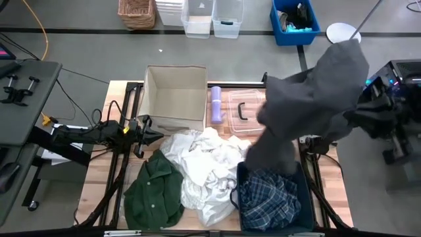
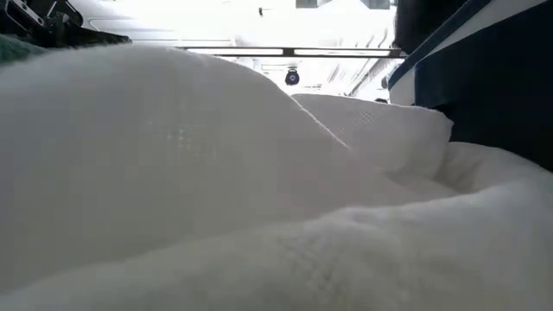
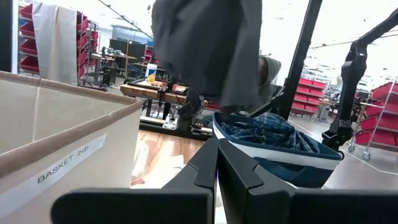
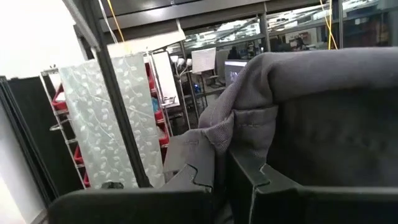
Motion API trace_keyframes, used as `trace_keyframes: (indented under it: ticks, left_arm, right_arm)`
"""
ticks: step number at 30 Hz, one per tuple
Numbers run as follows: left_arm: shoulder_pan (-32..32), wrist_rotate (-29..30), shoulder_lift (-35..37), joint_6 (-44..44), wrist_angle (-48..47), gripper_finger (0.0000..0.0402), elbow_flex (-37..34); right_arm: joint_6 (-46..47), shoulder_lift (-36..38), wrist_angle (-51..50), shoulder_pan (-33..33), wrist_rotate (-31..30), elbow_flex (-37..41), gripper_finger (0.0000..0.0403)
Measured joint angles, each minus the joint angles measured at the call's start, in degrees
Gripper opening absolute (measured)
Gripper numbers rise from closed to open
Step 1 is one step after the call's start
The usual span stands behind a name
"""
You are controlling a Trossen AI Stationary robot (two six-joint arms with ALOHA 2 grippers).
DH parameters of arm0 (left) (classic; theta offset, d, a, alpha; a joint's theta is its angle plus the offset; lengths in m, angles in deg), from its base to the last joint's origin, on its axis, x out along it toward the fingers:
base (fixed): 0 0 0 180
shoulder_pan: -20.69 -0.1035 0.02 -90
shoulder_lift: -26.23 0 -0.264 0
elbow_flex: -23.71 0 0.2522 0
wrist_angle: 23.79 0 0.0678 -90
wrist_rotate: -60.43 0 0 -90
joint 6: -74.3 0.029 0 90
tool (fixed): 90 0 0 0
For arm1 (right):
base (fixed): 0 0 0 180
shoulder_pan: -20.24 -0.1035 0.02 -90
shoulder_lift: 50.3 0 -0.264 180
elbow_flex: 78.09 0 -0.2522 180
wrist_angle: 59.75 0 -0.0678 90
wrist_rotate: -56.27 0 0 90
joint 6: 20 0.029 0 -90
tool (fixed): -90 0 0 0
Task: Sort clothes
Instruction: Put the black shorts into the blue laundry organizer
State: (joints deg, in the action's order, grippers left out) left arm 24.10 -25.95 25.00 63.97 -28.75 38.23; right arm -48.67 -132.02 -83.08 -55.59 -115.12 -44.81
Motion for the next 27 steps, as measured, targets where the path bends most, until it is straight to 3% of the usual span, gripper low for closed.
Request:
trace_keyframes:
  ticks: [19, 27]
  left_arm:
    - [0.00, -0.01, -0.01, 0.01, 0.00, 0.0000, 0.00]
    - [0.00, 0.00, -0.01, 0.02, -0.01, 0.0000, 0.00]
  right_arm:
    - [-5.29, -1.05, 6.43, -4.45, -0.20, -0.17, 0.0007]
    - [-7.31, -1.10, 5.46, -6.79, -7.98, -0.01, 0.0007]
